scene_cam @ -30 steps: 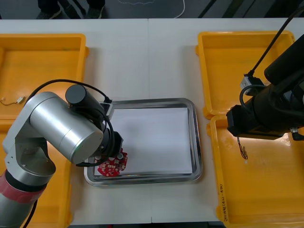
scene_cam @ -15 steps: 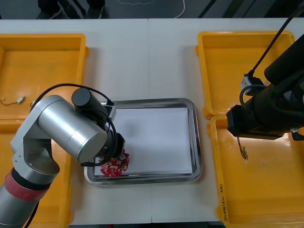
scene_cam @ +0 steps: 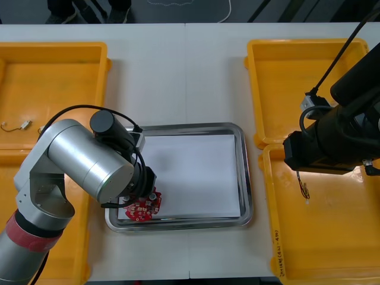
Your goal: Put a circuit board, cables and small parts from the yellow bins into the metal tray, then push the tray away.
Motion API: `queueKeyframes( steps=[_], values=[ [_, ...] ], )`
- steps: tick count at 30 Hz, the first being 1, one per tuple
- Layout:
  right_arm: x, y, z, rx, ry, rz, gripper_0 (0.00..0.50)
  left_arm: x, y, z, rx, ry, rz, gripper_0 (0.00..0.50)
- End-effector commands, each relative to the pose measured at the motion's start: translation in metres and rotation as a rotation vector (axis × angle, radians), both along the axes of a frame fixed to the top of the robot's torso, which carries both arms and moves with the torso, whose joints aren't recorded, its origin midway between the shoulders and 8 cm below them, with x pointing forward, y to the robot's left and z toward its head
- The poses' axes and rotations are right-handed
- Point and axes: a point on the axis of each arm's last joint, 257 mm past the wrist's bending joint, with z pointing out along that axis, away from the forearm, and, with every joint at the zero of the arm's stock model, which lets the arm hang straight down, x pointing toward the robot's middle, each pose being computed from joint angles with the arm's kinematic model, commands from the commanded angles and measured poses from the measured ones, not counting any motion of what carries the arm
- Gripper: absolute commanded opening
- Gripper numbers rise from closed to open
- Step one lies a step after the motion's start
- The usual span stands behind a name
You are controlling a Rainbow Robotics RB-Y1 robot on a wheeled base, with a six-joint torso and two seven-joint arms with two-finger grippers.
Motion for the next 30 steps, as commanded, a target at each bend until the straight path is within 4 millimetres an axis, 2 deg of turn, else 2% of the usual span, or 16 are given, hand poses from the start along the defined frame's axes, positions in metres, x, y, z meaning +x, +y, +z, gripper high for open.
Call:
queueKeyframes(
  steps=[1, 3, 6, 7, 9, 12, 19, 22, 26, 28, 30],
  values=[
    [0.006, 0.004, 0.009, 0.006, -0.027, -0.02, 0.0, 0.006, -0.021, 0.013, 0.008, -0.043, -0.108, 0.112],
    [0.006, 0.004, 0.009, 0.006, -0.027, -0.022, 0.0, 0.007, -0.021, 0.012, 0.01, -0.043, -0.107, 0.211],
    [0.006, 0.004, 0.009, 0.005, -0.028, -0.021, 0.0, 0.007, -0.021, 0.013, 0.01, -0.044, -0.109, 0.323],
    [0.006, 0.004, 0.009, 0.005, -0.028, -0.021, 0.0, 0.007, -0.021, 0.013, 0.01, -0.046, -0.11, 0.346],
    [0.007, 0.003, 0.01, 0.005, -0.031, -0.022, 0.0, 0.007, -0.022, 0.013, 0.01, -0.045, -0.113, 0.435],
    [0.007, 0.004, 0.01, 0.006, -0.03, -0.022, 0.0, 0.006, -0.023, 0.016, 0.008, -0.051, -0.12, 0.488],
    [0.006, 0.004, 0.01, 0.009, -0.027, -0.024, 0.0, 0.005, -0.02, 0.033, 0.016, -0.074, -0.123, 0.497],
    [0.006, 0.005, 0.01, 0.009, -0.027, -0.02, 0.0, 0.0, -0.016, 0.047, 0.032, -0.079, -0.134, 0.497],
    [0.006, 0.007, 0.01, 0.016, -0.028, -0.015, 0.0, -0.004, -0.012, 0.073, 0.013, -0.104, -0.138, 0.499],
    [0.007, 0.01, 0.011, 0.029, -0.033, -0.01, 0.0, 0.0, -0.01, 0.095, -0.01, -0.163, -0.144, 0.498],
    [0.007, 0.012, 0.011, 0.036, -0.032, -0.01, 0.0, 0.001, -0.008, 0.109, -0.025, -0.198, -0.147, 0.497]
  ],
)
